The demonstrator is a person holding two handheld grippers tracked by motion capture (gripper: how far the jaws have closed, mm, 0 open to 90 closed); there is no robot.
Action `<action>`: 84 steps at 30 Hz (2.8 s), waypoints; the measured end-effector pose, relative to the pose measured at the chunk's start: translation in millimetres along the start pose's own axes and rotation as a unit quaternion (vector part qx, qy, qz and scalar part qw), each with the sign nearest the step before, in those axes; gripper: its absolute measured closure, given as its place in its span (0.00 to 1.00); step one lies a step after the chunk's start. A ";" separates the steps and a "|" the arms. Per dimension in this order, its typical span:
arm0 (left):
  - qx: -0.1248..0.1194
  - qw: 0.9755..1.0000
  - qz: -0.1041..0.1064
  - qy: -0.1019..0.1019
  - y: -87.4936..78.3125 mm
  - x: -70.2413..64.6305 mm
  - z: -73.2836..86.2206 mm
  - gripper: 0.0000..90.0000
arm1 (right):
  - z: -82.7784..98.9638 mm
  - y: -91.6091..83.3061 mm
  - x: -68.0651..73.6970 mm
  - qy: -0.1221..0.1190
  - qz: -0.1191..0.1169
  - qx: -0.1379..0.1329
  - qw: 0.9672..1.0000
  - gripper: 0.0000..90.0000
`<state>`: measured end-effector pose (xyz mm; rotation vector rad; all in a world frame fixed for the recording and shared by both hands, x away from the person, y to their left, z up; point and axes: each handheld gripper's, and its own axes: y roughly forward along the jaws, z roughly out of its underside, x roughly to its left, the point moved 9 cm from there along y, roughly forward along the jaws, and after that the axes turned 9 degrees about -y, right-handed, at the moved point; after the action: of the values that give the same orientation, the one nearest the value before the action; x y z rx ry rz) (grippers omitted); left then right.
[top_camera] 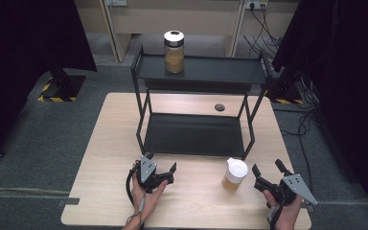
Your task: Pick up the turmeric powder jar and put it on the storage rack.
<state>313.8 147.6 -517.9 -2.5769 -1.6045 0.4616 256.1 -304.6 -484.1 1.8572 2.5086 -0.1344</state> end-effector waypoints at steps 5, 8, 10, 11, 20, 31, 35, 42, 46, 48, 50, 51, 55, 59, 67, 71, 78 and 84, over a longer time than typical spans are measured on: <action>0.000 1.000 0.000 0.000 0.0 -0.1 0.1 0.03 | -7.0 -1.9 6.3 0.005 -0.031 -0.026 0.999 0.11; -0.001 1.000 0.000 0.001 -0.1 -0.3 0.2 0.03 | -9.9 -0.7 12.0 -0.003 -0.048 -0.030 0.998 0.11; -0.001 1.000 0.000 0.002 -0.2 -0.3 0.2 0.03 | -10.1 0.8 15.5 -0.006 -0.056 -0.030 0.998 0.11; -0.001 1.000 0.000 0.001 -0.1 -0.3 0.2 0.03 | -10.2 1.4 17.0 -0.007 -0.060 -0.029 0.998 0.11; 0.000 1.000 0.000 0.002 -0.1 -0.3 0.1 0.03 | -10.8 7.5 30.5 -0.024 -0.093 -0.026 0.995 0.11; 0.000 1.000 0.000 0.003 -0.2 -0.2 0.1 0.03 | -5.7 19.0 46.2 -0.049 -0.120 -0.006 0.992 0.11; 0.000 1.000 0.001 0.002 -0.3 -0.2 0.2 0.03 | -0.6 22.8 49.2 -0.053 -0.123 0.005 0.991 0.12; 0.000 1.000 0.001 0.002 -0.3 -0.2 0.1 0.03 | 4.8 25.8 50.4 -0.052 -0.120 0.007 0.991 0.18; 0.000 1.000 0.001 0.002 -0.3 -0.2 0.2 0.03 | 7.3 26.5 50.8 -0.051 -0.122 0.008 0.991 0.22; 0.000 1.000 0.001 0.002 -0.3 -0.2 0.1 0.03 | 8.1 26.6 51.3 -0.051 -0.123 0.006 0.991 0.23; 0.000 1.000 0.001 0.000 -0.4 -0.1 0.1 0.03 | 8.4 26.5 51.3 -0.050 -0.124 0.004 0.991 0.25; 0.000 1.000 0.001 0.000 -0.4 0.0 0.1 0.03 | 8.7 26.4 51.2 -0.050 -0.123 0.002 0.991 0.27; 0.001 1.000 0.001 0.000 -0.6 0.4 0.0 0.03 | 9.6 24.8 50.4 -0.050 -0.118 -0.002 0.992 0.33; 0.001 1.000 0.001 0.000 -0.4 0.1 -0.1 0.03 | 9.9 24.7 50.1 -0.053 -0.117 -0.002 0.992 0.34; 0.001 1.000 0.001 0.002 -0.6 0.1 0.0 0.03 | 8.8 24.2 52.5 -0.053 -0.110 0.000 0.992 0.34; 0.001 1.000 0.001 0.002 -1.0 0.1 0.1 0.03 | 7.8 24.0 54.9 -0.053 -0.103 0.003 0.993 0.35; 0.001 1.000 0.000 0.004 -1.4 -0.3 0.2 0.03 | -1.6 20.5 58.2 -0.047 -0.099 -0.002 0.994 0.35; 0.002 1.000 0.001 0.005 -1.2 -0.1 0.1 0.03 | -11.4 17.6 61.0 -0.045 -0.090 -0.011 0.995 0.35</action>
<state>312.6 148.1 -517.6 -2.5752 -1.5958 0.4503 255.5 -240.5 -477.7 1.5760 2.6008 -0.1869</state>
